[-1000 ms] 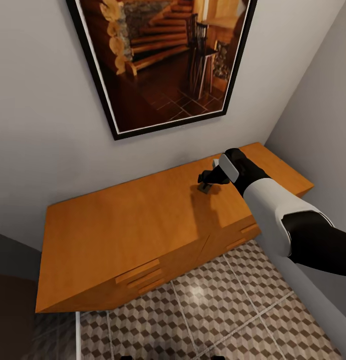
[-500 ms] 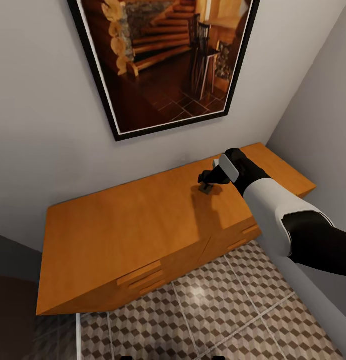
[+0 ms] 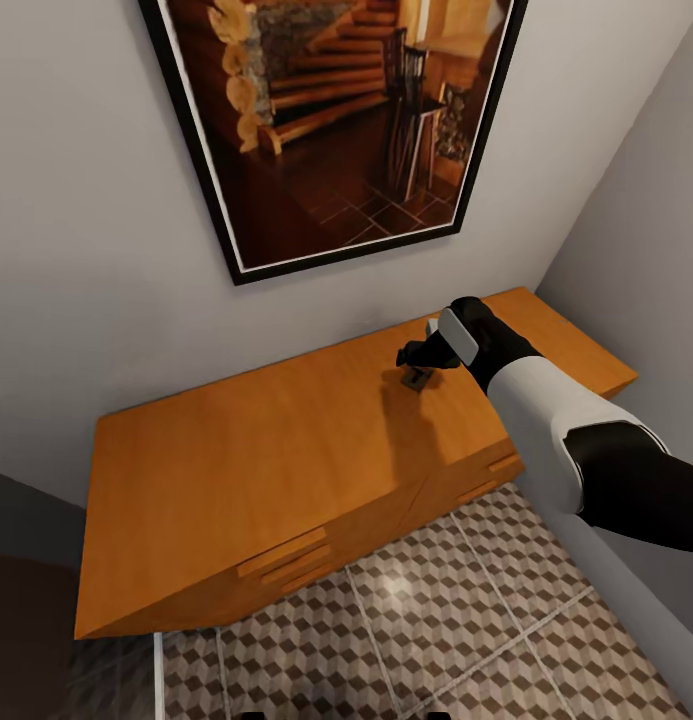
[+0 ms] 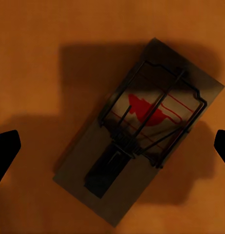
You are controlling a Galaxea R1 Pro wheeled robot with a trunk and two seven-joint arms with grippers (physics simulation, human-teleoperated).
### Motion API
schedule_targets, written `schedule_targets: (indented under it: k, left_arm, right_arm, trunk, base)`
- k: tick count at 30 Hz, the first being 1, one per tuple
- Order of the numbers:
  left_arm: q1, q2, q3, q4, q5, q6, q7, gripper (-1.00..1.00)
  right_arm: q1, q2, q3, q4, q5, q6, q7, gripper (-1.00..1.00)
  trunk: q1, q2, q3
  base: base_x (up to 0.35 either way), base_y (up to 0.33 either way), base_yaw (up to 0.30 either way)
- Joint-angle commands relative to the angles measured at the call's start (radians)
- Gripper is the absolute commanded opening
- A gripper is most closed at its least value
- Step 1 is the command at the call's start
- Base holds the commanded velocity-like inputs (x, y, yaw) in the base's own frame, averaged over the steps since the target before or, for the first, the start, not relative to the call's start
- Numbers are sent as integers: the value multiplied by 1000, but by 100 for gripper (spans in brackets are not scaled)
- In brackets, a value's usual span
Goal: Take the four mousetraps from the cabinet in the bathroom and place them on the bathroom floor. Make sure all four end up on the same floor surface, and ensure that at least two of them are either under or directly next to the same bathroom sink.
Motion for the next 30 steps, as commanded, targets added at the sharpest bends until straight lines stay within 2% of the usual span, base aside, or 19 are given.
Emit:
schedule_targets:
  k: [1,30]
  left_arm:
    - [-1,-1,-8,1,7,2,2,-100]
    - [-1,1,-8,1,7,2,2,-100]
  right_arm:
    - [-1,-1,7,-1,-11,3,-8,100]
    - [-1,-1,5,-1,-11,3,-8,100]
  trunk:
    - [0,-2,-1]
    - [0,-2,-1]
  base:
    - [0,0,0]
    - [0,-16,0]
